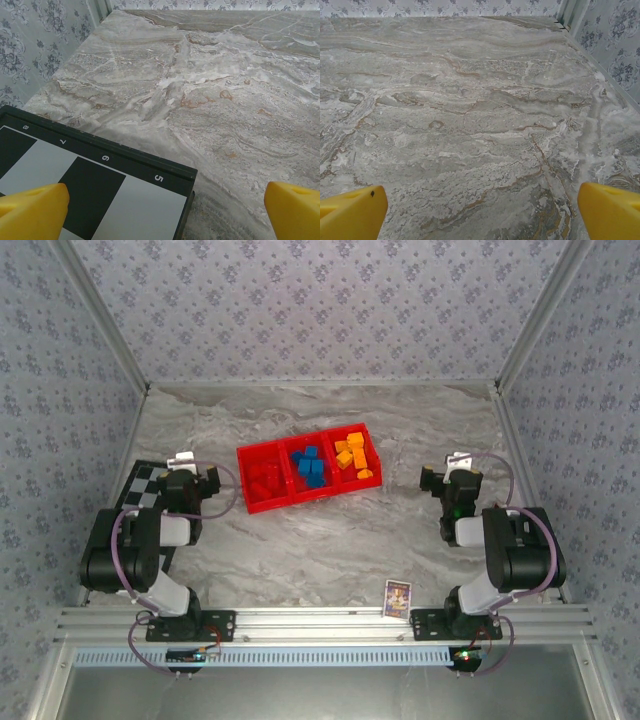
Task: Sort the legos into containers by color
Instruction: Reset both arms
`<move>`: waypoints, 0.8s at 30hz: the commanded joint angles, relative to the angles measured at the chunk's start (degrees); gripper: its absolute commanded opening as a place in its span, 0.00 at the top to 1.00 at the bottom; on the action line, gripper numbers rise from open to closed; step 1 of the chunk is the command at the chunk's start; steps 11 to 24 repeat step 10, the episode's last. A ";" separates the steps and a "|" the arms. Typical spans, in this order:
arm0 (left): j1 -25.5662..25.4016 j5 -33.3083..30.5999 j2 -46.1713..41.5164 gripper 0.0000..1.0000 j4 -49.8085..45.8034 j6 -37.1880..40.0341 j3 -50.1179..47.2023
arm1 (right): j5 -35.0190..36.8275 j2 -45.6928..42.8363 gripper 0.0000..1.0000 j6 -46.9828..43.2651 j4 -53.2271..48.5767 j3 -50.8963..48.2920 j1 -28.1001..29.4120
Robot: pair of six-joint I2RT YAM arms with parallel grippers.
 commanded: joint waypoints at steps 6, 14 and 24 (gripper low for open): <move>-0.37 -0.86 -0.40 0.00 -0.19 -0.85 1.31 | 0.10 0.26 0.00 -0.21 -0.47 1.26 -0.32; -0.42 -0.90 -0.39 0.00 -0.19 -0.82 1.31 | 0.13 0.21 0.00 -0.34 -0.11 1.15 -0.27; -0.42 -0.90 -0.39 0.00 -0.19 -0.82 1.31 | 0.13 0.21 0.00 -0.34 -0.11 1.15 -0.27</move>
